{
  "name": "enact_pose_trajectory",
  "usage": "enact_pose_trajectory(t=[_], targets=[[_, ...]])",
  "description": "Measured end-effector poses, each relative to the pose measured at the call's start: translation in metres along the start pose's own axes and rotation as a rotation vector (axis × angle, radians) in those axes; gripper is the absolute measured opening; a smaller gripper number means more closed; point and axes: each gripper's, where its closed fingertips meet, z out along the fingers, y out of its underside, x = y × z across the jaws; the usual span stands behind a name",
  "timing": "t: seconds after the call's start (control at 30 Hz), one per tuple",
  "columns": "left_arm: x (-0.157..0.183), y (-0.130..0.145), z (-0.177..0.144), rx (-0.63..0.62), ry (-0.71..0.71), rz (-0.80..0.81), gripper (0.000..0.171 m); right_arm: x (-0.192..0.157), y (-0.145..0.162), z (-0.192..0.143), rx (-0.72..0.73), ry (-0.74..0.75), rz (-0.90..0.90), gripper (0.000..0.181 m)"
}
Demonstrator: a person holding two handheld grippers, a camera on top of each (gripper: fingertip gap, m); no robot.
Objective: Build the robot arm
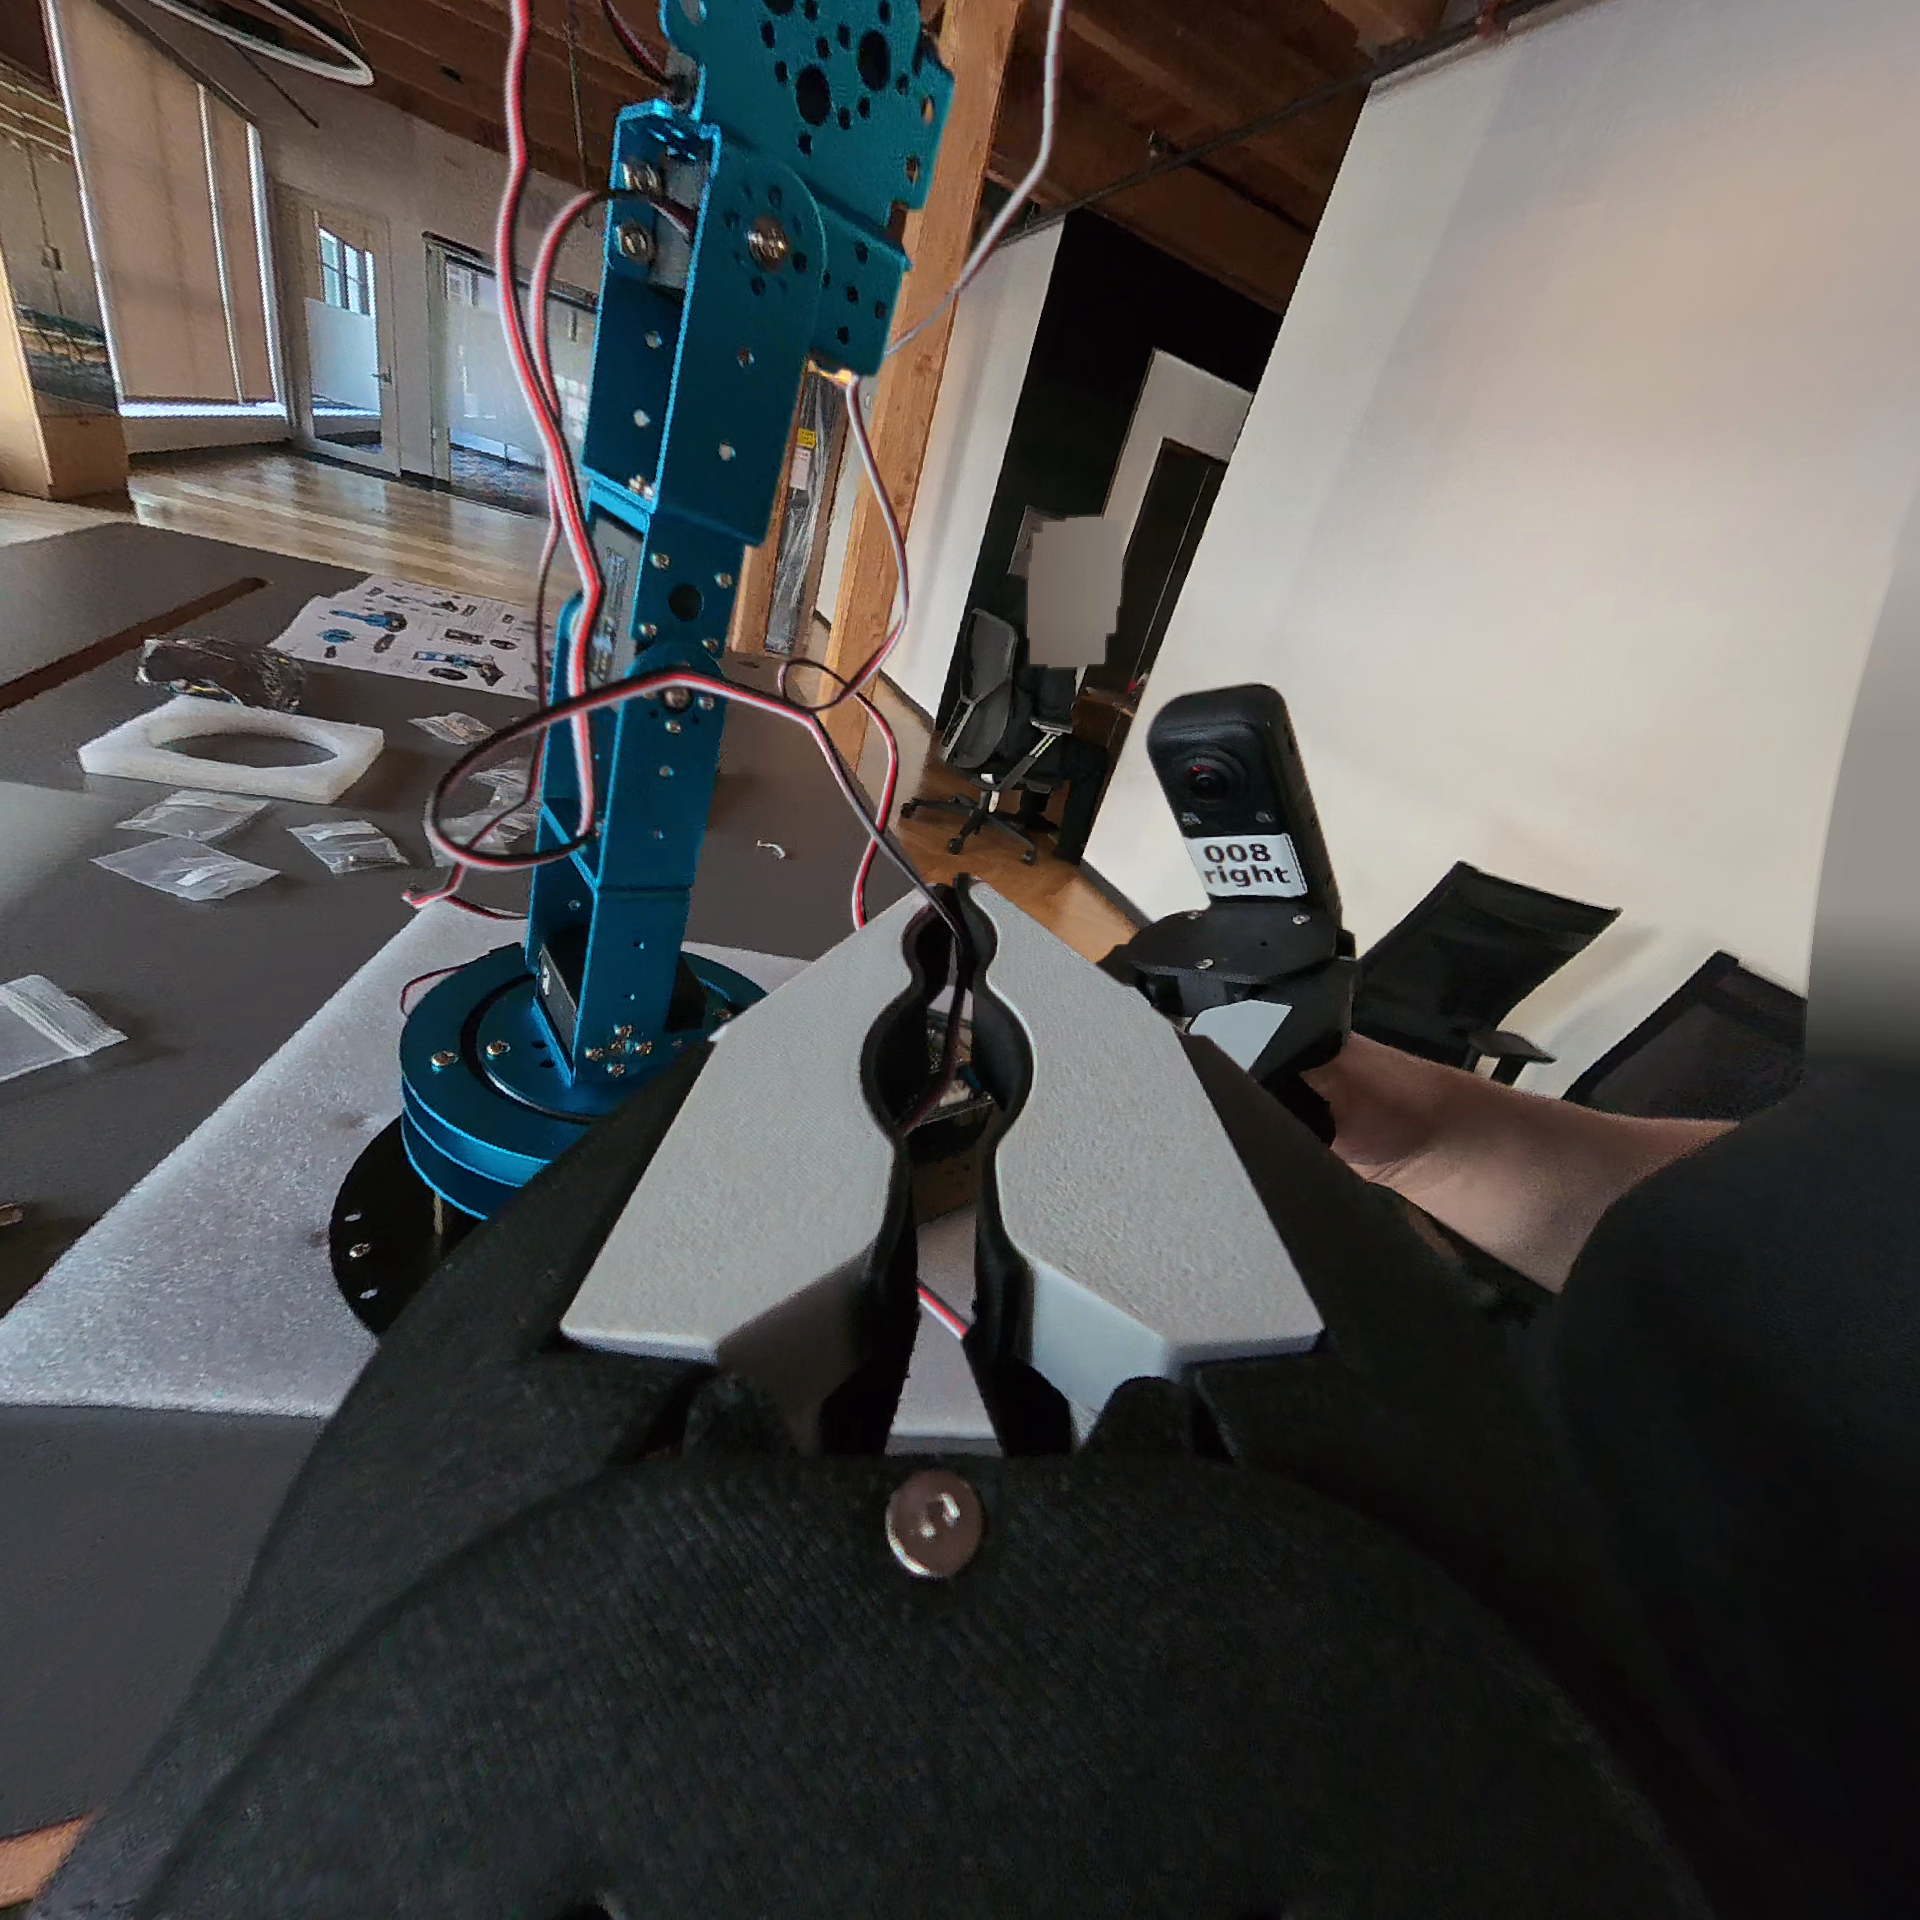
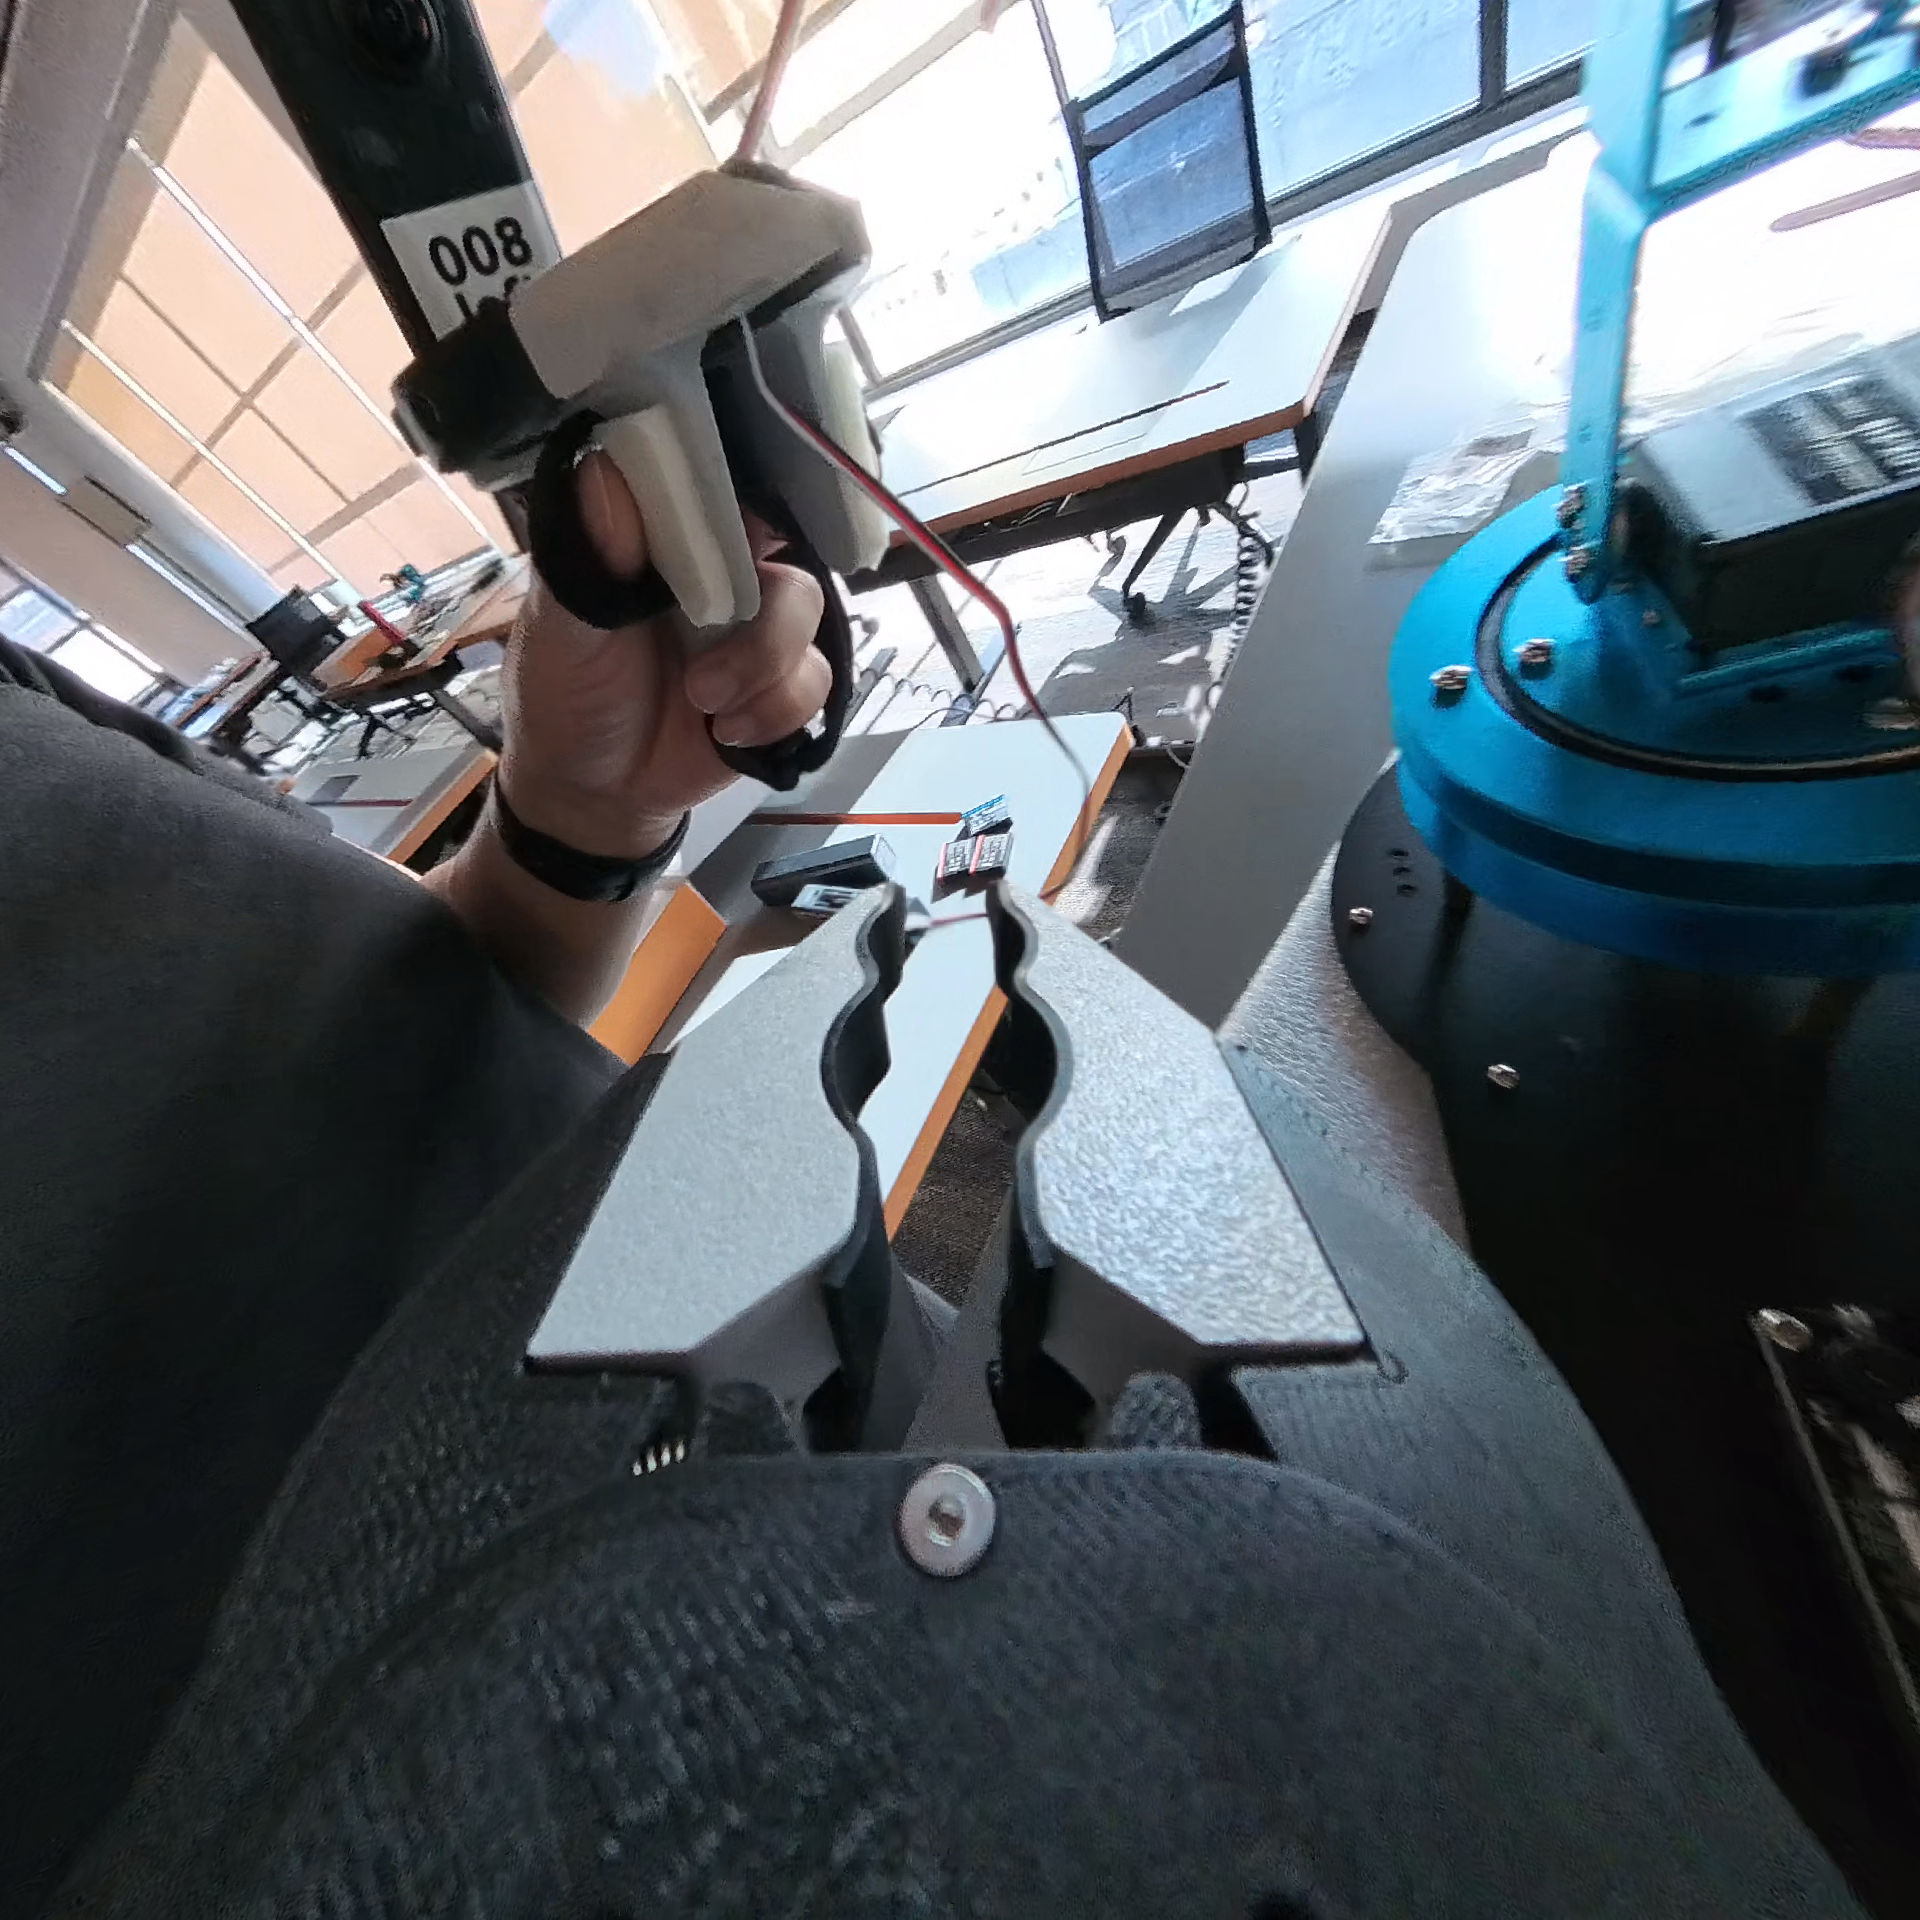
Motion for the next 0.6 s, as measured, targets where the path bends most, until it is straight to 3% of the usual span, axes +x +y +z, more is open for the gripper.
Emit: enact_pose_trajectory(t=[0.13,0.33,0.5,0.6], targets=[[-0.003,-0.006,0.004,0.024,0.016,-0.057,0.000,0.006,-0.009,-0.018,0.070,0.047,0.026,0.026],[0.008,-0.006,0.018,0.018,0.048,-0.072,0.000,0.024,-0.030,-0.021,0.247,0.166,0.036,0.047],[0.036,-0.008,0.031,0.001,0.066,-0.033,0.000,0.017,-0.028,-0.014,0.184,0.090,0.044,0.046],[0.052,-0.011,0.038,-0.001,0.051,-0.007,0.000,0.019,-0.011,-0.015,0.066,0.083,0.041,0.043]])
